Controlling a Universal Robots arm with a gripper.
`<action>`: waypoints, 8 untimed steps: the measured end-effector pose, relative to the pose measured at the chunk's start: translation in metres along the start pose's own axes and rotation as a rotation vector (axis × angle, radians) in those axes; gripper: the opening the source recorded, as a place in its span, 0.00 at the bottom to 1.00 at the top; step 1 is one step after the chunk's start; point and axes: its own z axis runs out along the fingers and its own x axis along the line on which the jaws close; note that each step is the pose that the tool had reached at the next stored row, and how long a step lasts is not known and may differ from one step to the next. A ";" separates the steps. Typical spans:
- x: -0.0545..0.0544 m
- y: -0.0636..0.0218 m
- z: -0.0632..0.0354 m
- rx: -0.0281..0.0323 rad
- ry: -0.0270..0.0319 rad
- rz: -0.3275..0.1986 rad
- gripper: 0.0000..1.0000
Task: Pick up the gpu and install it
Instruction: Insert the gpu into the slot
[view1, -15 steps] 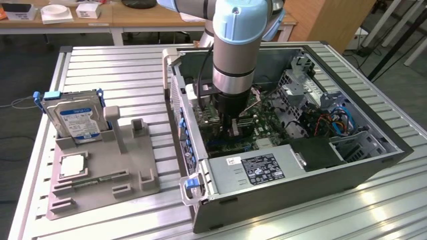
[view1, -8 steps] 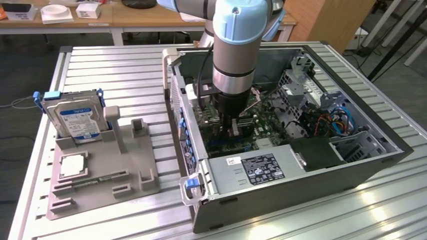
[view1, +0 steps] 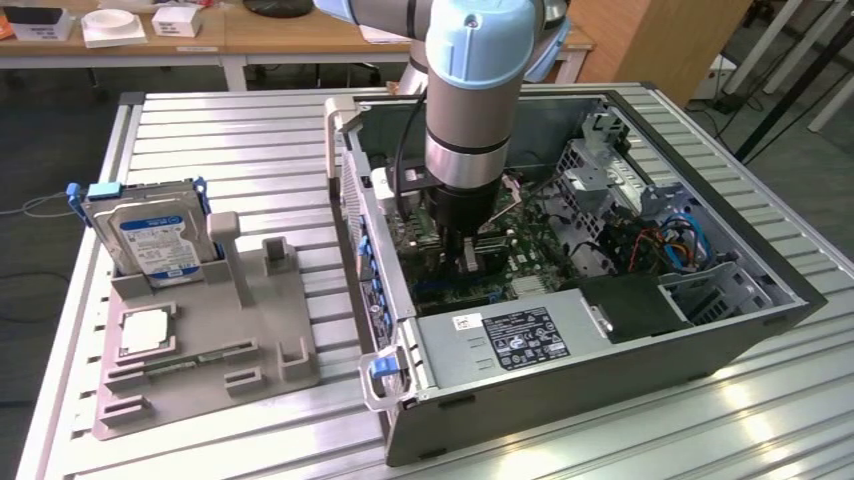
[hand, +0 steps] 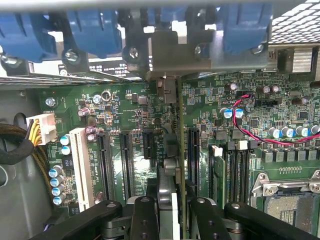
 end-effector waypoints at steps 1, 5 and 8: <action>0.000 0.0000 0.0000 0.0000 0.0000 0.000 0.29; 0.000 0.0000 0.0000 0.0000 0.0000 0.000 0.29; 0.000 0.0000 0.0000 0.0000 0.0001 0.000 0.29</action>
